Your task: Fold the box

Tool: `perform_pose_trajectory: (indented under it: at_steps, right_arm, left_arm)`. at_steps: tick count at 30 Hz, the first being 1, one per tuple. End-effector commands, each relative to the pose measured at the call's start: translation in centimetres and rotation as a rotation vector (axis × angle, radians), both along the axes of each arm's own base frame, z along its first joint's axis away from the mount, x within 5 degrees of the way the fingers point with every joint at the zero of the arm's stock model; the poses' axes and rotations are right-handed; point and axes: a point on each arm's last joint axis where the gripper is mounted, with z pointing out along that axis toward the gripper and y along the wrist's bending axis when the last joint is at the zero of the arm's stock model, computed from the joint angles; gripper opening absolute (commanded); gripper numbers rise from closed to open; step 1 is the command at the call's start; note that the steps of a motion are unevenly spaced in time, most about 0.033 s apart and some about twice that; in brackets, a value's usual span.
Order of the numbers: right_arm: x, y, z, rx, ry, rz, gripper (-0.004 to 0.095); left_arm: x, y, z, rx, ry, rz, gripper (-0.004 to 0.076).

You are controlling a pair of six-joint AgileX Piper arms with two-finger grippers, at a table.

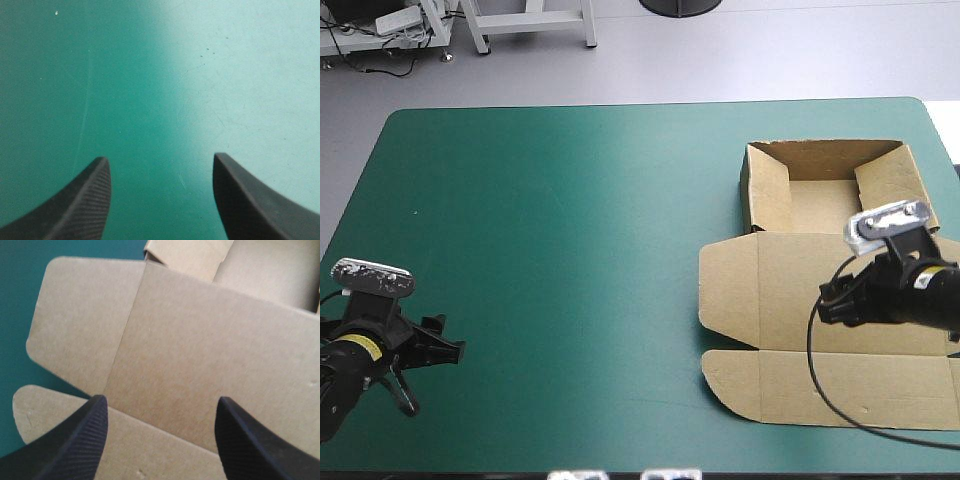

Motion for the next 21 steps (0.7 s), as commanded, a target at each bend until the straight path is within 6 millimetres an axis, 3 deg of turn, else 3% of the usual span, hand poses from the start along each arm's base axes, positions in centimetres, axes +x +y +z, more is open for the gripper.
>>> perform_pose_trajectory:
  at_steps: [1, 7, 21]
  right_arm:
    - [-1.2, 0.1, -1.4, 0.018, -0.048, -0.009, 0.0572]
    - [-2.1, 0.0, -4.4, 0.012, 0.037, -0.013, 0.057]
    - [-2.8, 0.0, -4.9, 0.003, 0.121, -0.019, 0.057]
  left_arm:
    - [0.5, -0.1, 1.1, -0.012, -0.082, -0.006, 0.0426]
    - [0.1, 0.0, 0.6, -0.003, -0.019, 0.004, 0.0426]
    - [-0.3, -0.6, 0.3, -0.04, 0.037, -0.055, 0.0426]
